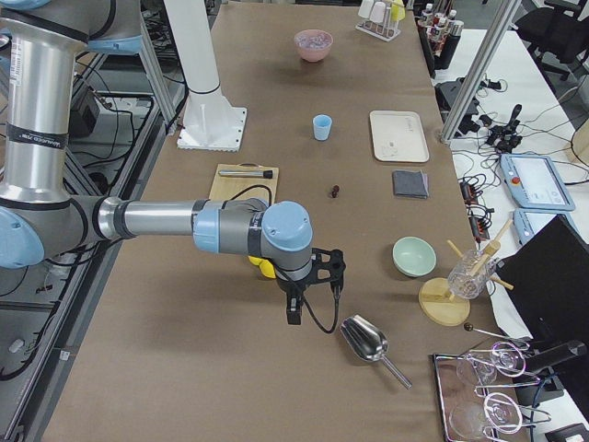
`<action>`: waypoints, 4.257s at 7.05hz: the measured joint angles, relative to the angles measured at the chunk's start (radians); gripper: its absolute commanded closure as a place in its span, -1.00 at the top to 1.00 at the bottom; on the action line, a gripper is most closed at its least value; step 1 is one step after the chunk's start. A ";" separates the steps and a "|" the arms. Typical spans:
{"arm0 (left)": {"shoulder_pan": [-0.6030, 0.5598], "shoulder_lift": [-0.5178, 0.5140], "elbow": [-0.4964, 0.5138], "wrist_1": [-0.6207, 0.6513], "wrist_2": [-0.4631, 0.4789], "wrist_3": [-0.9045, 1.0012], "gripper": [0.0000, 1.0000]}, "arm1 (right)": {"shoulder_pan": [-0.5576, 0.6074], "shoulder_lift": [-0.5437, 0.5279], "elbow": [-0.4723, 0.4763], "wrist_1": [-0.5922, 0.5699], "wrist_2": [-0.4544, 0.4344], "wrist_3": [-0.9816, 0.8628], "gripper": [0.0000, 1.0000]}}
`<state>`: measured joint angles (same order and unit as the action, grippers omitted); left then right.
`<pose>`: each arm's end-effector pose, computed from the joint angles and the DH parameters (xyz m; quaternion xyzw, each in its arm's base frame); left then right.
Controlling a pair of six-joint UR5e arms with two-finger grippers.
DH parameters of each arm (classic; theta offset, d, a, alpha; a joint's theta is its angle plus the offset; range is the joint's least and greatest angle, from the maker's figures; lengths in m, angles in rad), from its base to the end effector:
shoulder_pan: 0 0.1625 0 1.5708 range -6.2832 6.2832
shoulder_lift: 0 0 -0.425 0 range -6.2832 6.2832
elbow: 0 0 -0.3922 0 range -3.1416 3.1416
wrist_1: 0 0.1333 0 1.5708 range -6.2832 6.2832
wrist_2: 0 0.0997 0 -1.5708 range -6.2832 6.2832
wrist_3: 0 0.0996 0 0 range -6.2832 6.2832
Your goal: Put ice and cherries in cup
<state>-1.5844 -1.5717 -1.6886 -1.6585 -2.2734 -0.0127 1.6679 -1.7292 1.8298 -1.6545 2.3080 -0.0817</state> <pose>-0.0758 -0.5020 0.5950 0.0969 0.3422 0.0232 0.9343 0.1072 -0.4157 0.6148 0.0400 -0.3582 0.0041 0.9328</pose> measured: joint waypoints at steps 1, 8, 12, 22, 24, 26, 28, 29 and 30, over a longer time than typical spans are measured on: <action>-0.001 0.000 -0.002 0.000 0.000 -0.001 0.95 | -0.009 0.019 -0.011 0.000 -0.005 0.026 1.00; -0.001 0.004 -0.012 0.001 0.002 -0.005 0.95 | -0.025 0.007 0.022 0.008 0.019 0.099 1.00; -0.010 0.022 0.009 0.001 0.011 0.000 0.95 | -0.025 0.010 0.043 0.005 0.037 0.107 1.00; -0.026 0.037 -0.041 0.004 -0.047 -0.003 0.95 | -0.027 -0.010 0.059 0.002 0.053 0.108 1.00; -0.031 0.055 -0.013 -0.020 -0.154 -0.001 0.95 | -0.027 -0.013 0.060 0.003 0.055 0.108 1.00; -0.028 0.051 -0.025 -0.039 -0.076 -0.001 0.95 | -0.028 -0.004 0.060 0.003 0.054 0.110 1.00; -0.023 0.056 -0.009 -0.082 -0.030 -0.060 0.95 | -0.030 0.009 0.060 0.004 0.051 0.111 1.00; -0.022 0.063 -0.002 -0.118 -0.024 -0.113 0.95 | -0.031 0.017 0.060 0.003 0.048 0.111 1.00; -0.019 0.071 0.006 -0.153 -0.020 -0.138 0.95 | -0.033 0.023 0.059 0.002 0.047 0.111 1.00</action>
<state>-1.6033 -1.5011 -1.6825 -1.8114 -2.2937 -0.1508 1.6351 -1.7065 1.8890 -1.6529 2.3553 0.0291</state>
